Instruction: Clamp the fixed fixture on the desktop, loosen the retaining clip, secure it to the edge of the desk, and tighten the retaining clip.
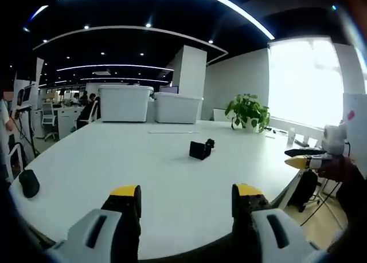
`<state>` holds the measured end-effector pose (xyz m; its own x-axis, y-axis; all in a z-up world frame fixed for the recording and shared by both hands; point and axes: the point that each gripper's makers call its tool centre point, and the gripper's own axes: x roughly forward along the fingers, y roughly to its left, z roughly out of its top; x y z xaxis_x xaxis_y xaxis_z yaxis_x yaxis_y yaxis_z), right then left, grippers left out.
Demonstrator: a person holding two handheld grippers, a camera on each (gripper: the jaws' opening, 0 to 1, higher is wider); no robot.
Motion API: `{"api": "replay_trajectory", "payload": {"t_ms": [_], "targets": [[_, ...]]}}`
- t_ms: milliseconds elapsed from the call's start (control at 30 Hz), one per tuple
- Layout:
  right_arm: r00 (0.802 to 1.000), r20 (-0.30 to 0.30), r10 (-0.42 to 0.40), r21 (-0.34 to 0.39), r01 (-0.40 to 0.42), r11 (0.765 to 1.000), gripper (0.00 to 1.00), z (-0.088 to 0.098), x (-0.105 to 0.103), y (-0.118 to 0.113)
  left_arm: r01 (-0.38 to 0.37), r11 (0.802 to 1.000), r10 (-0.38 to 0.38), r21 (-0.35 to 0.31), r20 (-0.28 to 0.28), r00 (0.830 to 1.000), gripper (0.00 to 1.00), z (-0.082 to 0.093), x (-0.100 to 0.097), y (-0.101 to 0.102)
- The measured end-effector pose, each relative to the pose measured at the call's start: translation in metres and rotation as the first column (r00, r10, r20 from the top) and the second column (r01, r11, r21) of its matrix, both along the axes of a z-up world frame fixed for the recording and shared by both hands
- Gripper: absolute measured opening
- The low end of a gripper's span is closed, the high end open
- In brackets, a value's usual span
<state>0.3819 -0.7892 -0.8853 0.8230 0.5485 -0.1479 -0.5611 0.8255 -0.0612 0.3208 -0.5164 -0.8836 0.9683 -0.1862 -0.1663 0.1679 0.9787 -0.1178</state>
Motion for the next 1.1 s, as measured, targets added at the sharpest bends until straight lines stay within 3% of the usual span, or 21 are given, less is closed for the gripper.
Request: {"api": "replay_trajectory", "payload": {"t_ms": [400, 700, 900, 1100], "targets": [[1.000, -0.016, 0.027, 0.022, -0.026, 0.999, 0.44, -0.013, 0.051, 0.012, -0.003, 1.000, 0.004, 0.031, -0.022, 1.000, 0.64, -0.016, 0.061, -0.010], [0.999, -0.015, 0.030, 0.012, -0.030, 0.999, 0.44, -0.014, 0.073, 0.024, -0.009, 1.000, 0.009, 0.017, -0.022, 1.000, 0.63, -0.021, 0.082, -0.009], [0.999, -0.006, 0.036, 0.000, -0.036, 0.999, 0.44, -0.012, 0.087, 0.036, -0.007, 1.000, 0.007, 0.023, 0.010, 1.000, 0.63, -0.011, 0.099, -0.014], [1.000, 0.005, 0.025, -0.001, -0.025, 1.000, 0.44, -0.010, 0.102, 0.040, 0.004, 1.000, -0.005, 0.025, 0.019, 1.000, 0.63, -0.011, 0.124, -0.032]]}}
